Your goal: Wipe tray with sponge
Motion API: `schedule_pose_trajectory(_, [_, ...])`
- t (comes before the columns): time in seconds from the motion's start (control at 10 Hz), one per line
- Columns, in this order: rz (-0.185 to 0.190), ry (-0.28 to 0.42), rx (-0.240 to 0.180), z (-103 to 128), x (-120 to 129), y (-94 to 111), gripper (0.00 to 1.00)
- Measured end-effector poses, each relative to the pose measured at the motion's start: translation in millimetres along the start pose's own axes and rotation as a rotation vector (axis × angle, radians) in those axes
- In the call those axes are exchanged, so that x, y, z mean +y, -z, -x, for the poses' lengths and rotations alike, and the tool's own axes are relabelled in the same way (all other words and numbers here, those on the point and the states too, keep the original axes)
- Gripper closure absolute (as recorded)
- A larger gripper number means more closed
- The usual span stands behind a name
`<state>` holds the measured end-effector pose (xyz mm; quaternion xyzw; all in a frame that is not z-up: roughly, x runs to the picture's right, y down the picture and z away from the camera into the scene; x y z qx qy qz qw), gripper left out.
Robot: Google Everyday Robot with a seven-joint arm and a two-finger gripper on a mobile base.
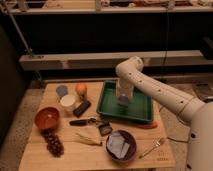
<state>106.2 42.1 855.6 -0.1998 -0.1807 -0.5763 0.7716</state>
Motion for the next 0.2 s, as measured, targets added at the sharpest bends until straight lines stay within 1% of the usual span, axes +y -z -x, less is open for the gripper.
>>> schedule_pose_trajectory(0.2, [-0.001, -0.016, 0.013, 5.3, 5.0, -0.5, 0.79])
